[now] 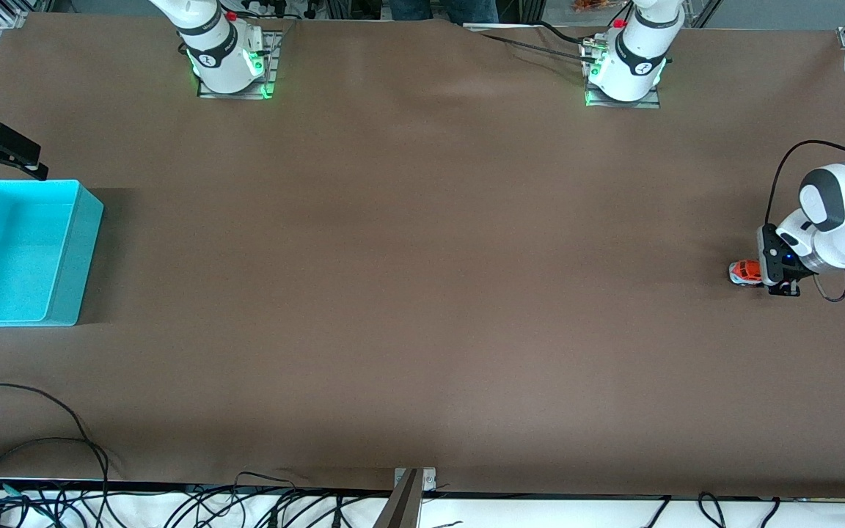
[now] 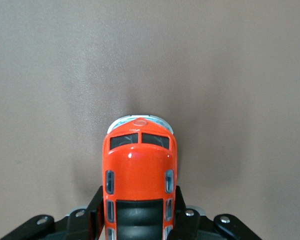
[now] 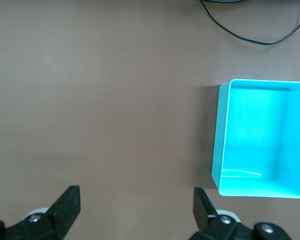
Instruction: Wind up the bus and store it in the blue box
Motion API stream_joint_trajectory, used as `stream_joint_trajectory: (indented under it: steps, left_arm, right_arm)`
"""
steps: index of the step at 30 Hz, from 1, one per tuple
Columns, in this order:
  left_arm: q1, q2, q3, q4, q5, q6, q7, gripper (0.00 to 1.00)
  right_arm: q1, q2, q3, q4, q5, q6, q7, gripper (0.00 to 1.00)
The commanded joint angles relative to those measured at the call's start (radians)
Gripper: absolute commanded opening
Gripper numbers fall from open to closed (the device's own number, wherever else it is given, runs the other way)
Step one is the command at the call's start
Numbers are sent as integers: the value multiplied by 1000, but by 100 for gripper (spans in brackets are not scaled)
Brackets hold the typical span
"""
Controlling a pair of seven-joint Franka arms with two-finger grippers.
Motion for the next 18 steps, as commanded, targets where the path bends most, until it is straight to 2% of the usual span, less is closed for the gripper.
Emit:
stream_joint_trajectory:
  steps: [1, 4, 5, 6, 7, 18]
  left_arm:
    - [30, 48, -1, 5, 2, -6, 27, 42]
    - [33, 48, -1, 9, 2, -6, 27, 55]
    - [33, 48, -1, 14, 2, -6, 27, 69]
    - [33, 48, -2, 14, 2, -6, 27, 90]
    - [33, 48, -1, 15, 2, -6, 27, 100]
    - [16, 22, -4, 46, 0, -58, 12, 100]
  right_arm:
    - [-2, 4, 1, 14, 10, -2, -5, 100]
    - [-2, 4, 1, 14, 10, -2, -5, 100]
    - [-2, 4, 1, 14, 10, -2, -5, 100]
    - [-2, 4, 1, 14, 10, -2, -5, 100]
    - [-2, 4, 1, 14, 10, -2, -5, 100]
    - [-2, 4, 1, 14, 10, -2, -5, 100]
